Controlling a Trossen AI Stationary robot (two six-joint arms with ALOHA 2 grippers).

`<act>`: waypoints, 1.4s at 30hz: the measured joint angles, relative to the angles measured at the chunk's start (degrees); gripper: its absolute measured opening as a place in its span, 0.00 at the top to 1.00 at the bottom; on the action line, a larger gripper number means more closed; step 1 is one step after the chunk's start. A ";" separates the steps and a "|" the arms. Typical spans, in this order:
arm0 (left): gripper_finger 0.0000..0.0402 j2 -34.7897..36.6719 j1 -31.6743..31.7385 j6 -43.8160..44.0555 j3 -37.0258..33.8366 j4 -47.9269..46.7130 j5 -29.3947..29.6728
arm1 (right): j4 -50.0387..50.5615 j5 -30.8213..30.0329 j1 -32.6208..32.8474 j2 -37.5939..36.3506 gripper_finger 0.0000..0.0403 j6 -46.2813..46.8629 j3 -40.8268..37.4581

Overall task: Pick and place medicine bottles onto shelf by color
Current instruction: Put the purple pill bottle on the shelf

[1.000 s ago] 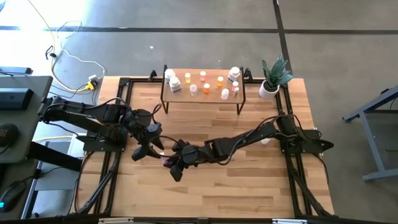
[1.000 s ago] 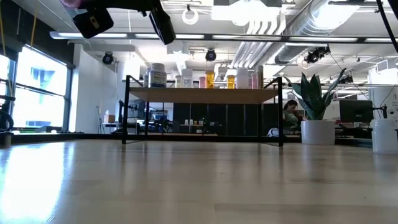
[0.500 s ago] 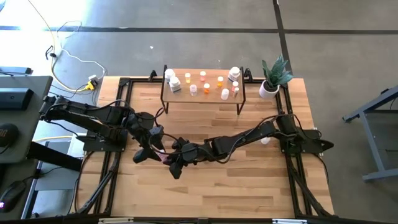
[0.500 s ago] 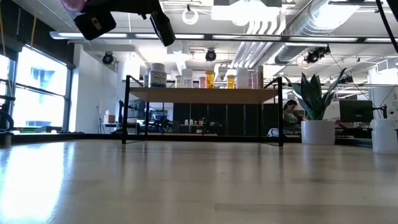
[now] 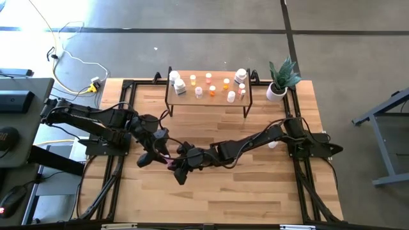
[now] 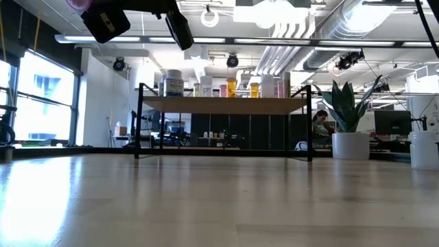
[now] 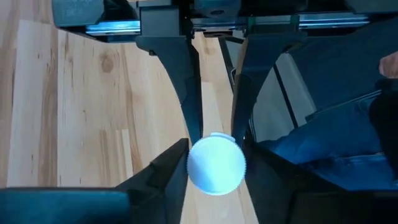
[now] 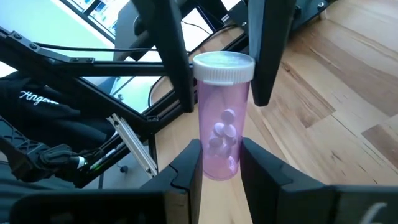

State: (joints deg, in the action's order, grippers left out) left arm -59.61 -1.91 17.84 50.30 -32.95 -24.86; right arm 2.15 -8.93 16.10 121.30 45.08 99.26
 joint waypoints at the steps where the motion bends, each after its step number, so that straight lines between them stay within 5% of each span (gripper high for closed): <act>1: 0.67 0.00 0.00 -0.02 0.00 -0.01 0.00 | -0.02 0.00 0.02 0.00 0.81 0.00 0.00; 18: 0.73 0.00 0.00 -0.02 0.00 -0.09 0.00 | 0.09 0.04 0.02 0.00 0.80 -0.39 0.02; 30: 0.73 0.04 -0.02 -3.40 0.04 -1.04 0.02 | 0.35 1.49 -0.93 0.00 0.57 -0.17 0.02; 42: 0.73 0.07 0.05 -12.85 0.04 -12.39 11.25 | 0.39 2.96 -3.37 0.00 0.55 4.38 0.02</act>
State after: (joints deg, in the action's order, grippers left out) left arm -59.55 -1.86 4.99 50.35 -45.34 -13.61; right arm 2.55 -5.97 12.73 121.30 49.46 99.29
